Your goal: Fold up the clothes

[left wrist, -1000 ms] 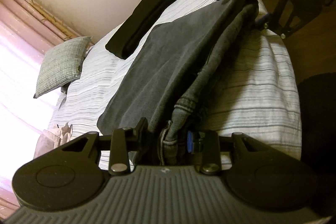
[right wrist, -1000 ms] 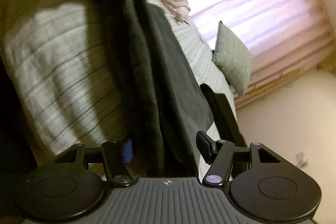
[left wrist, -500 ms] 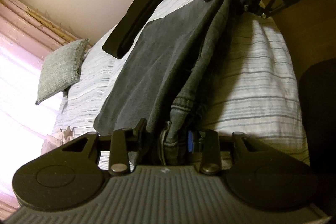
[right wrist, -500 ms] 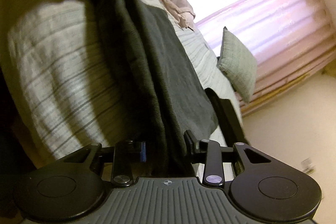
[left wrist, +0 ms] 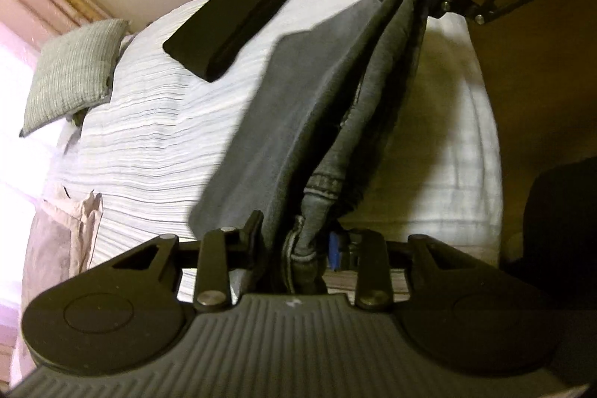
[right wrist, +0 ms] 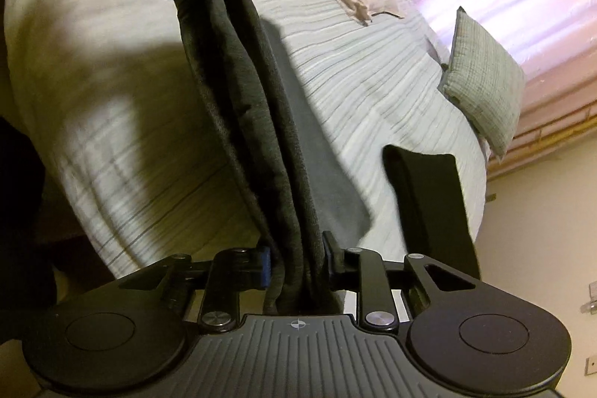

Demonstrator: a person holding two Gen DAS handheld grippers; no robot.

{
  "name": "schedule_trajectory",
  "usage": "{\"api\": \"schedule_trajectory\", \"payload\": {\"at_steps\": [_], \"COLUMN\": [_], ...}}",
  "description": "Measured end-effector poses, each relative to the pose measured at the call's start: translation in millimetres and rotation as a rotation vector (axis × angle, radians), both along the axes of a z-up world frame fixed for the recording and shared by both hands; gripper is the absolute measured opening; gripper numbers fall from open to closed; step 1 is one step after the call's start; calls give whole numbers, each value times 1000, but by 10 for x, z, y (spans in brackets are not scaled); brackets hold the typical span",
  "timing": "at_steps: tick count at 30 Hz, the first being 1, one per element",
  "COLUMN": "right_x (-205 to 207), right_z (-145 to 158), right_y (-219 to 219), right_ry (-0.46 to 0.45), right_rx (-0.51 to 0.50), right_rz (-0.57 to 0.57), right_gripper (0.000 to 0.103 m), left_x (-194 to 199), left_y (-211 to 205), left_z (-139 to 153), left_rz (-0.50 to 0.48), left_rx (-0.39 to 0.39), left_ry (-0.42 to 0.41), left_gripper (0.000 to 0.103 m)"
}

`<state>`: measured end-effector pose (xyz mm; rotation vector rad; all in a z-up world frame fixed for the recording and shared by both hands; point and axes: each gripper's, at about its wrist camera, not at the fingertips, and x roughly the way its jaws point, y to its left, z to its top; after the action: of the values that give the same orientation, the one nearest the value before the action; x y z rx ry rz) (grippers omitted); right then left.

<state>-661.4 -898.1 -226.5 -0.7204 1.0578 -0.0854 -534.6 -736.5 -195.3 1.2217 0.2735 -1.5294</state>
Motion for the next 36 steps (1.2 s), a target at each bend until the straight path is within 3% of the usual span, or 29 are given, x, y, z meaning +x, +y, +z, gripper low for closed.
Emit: {"api": "schedule_trajectory", "payload": {"at_steps": [8,16,24,36], "right_x": [-93,-203,-272,-127], "right_z": [1017,1492,1859,1964], "right_y": [57,-125,-353,-672], "right_ry": [70,34,6,-13], "right_rx": [72,56,-18,-41], "right_rz": [-22,-132,-238,-311], "right_gripper": [20,19,19,19], "left_x": [80,-9,-21,121], "left_y": [-97,-386,-813,-1238], "left_z": [978,1495,1811,1894], "left_rz": [48,32,-64,-208], "left_rx": [54,5,-65,-107], "left_ry": [107,124,145,115], "left_gripper": [29,29,29,29]}}
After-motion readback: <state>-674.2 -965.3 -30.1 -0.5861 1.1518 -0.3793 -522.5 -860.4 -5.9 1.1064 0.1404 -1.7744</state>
